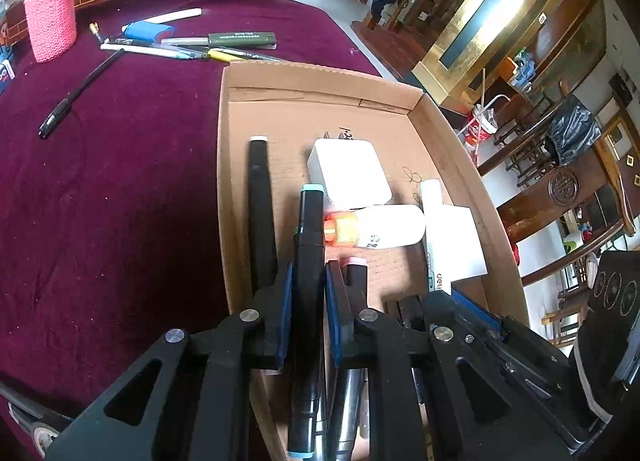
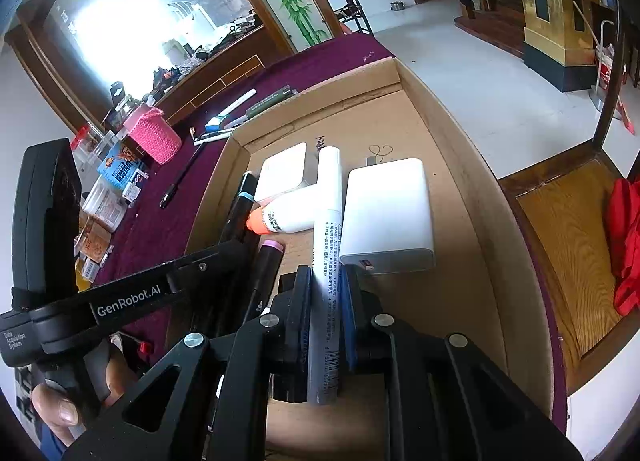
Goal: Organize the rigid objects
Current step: 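Lower both markers into the tray beside the other markers and open both tools, then withdraw both tools from the tray toward the tape roll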
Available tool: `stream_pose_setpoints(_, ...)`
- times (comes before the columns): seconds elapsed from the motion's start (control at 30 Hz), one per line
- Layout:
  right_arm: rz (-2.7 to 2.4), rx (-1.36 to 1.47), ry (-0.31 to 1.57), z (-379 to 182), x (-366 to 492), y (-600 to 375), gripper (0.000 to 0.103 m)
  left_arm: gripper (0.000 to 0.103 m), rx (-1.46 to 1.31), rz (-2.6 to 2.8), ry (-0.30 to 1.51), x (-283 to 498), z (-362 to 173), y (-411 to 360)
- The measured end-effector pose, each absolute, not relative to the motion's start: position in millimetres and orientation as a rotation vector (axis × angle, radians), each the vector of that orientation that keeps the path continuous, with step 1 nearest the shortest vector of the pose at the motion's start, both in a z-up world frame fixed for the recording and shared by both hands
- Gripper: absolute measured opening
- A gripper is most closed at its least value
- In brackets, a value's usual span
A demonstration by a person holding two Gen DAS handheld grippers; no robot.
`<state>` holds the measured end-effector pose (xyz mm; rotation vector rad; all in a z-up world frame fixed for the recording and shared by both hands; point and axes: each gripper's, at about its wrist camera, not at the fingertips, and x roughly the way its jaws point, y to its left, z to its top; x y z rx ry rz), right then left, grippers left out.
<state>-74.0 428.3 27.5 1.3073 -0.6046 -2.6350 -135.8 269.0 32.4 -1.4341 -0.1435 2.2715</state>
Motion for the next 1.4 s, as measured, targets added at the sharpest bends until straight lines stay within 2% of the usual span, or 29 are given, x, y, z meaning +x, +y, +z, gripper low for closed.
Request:
stream_pose_setpoints(0.23,-2.672,1.295,-0.563,31,-70,429,0.014,0.014,-1.44,2.269,-0.136,-131,33,268)
stream_pose_setpoints(0.4,-2.708,1.263,-0.544,37,-67,431,0.023,0.014,-1.446,2.262,-0.147,-128,36,264)
stream_pose_setpoints(0.6,-2.727,1.181,-0.565,45,-61,434,0.024,0.014,-1.407,2.268,-0.16,-121,51,257)
stream_pose_setpoints(0.73,-2.739,1.125,-0.572,51,-57,436,0.025,0.031,-1.372,2.283,-0.17,-116,62,251)
stream_pose_setpoints(0.9,-2.735,1.101,-0.585,53,-56,438,0.025,0.031,-1.311,2.295,-0.201,-104,81,234)
stream_pose_setpoints(1.07,-2.719,1.056,-0.578,57,-53,435,0.025,0.031,-1.282,2.33,-0.245,-91,92,193)
stream_pose_setpoints(1.27,-2.68,0.993,-0.536,62,-48,426,0.025,0.032,-1.203,2.504,-0.186,-60,100,110)
stream_pose_setpoints(1.3,-2.665,0.982,-0.513,63,-48,421,0.025,0.037,-1.183,2.563,-0.163,-56,99,94)
stream_pose_setpoints(1.33,-2.65,0.973,-0.504,63,-47,418,0.025,0.046,-1.156,2.619,-0.155,-52,96,79)
stream_pose_setpoints(1.4,-2.567,0.956,-0.515,63,-48,410,0.025,0.048,-1.12,2.753,-0.196,-51,84,48)
